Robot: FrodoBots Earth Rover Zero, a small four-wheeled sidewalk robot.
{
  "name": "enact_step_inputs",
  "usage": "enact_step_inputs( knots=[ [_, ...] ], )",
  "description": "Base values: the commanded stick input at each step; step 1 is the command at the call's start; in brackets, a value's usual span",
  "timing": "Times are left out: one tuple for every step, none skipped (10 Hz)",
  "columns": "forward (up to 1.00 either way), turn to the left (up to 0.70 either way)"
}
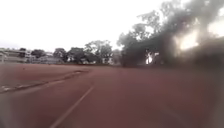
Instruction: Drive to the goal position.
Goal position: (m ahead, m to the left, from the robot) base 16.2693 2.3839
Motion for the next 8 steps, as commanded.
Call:
enact_step_inputs(
  knots=[
    [0.70,0.00],
    [0.70,0.00],
    [0.70,0.00],
    [0.70,0.00],
    [0.70,0.00],
    [0.70,0.00],
    [0.70,0.00],
    [0.70,0.00]
  ],
)
